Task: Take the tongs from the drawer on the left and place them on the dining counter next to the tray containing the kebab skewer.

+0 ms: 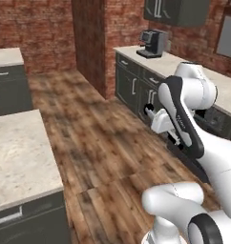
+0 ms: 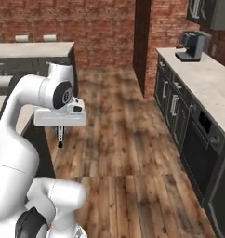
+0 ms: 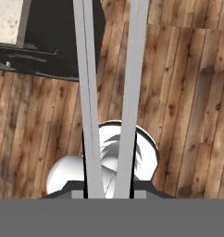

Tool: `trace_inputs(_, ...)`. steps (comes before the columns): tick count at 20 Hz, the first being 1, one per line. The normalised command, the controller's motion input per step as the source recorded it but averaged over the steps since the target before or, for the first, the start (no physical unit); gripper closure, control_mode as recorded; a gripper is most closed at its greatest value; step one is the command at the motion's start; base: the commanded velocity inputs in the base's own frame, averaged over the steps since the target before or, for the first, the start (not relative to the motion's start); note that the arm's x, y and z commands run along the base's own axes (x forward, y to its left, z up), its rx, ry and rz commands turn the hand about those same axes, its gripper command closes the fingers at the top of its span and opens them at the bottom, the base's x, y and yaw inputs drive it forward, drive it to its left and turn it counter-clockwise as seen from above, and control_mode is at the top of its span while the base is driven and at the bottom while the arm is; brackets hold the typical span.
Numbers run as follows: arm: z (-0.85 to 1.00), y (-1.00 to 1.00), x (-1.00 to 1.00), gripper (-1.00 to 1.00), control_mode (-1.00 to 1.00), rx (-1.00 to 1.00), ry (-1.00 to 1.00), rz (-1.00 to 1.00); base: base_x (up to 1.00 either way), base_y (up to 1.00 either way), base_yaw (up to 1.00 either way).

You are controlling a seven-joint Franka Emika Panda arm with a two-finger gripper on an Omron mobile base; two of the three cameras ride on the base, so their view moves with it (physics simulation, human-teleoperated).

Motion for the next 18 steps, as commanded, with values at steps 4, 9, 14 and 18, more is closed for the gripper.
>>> trace_inputs(4,0.0,0.0,0.0,1.0,1.0,0.0,0.0,0.0,0.66,-0.31,0.47)
trace_inputs(9,0.0,0.0,0.0,1.0,1.0,0.0,0.0,0.0,0.68,-0.48,0.6)
trace_inputs(14,0.0,0.0,0.0,1.0,1.0,0.0,0.0,0.0,0.84,-0.93,0.5)
trace_inputs(18,0.0,0.0,0.0,1.0,1.0,0.0,0.0,0.0,0.49,-0.95,0.38)
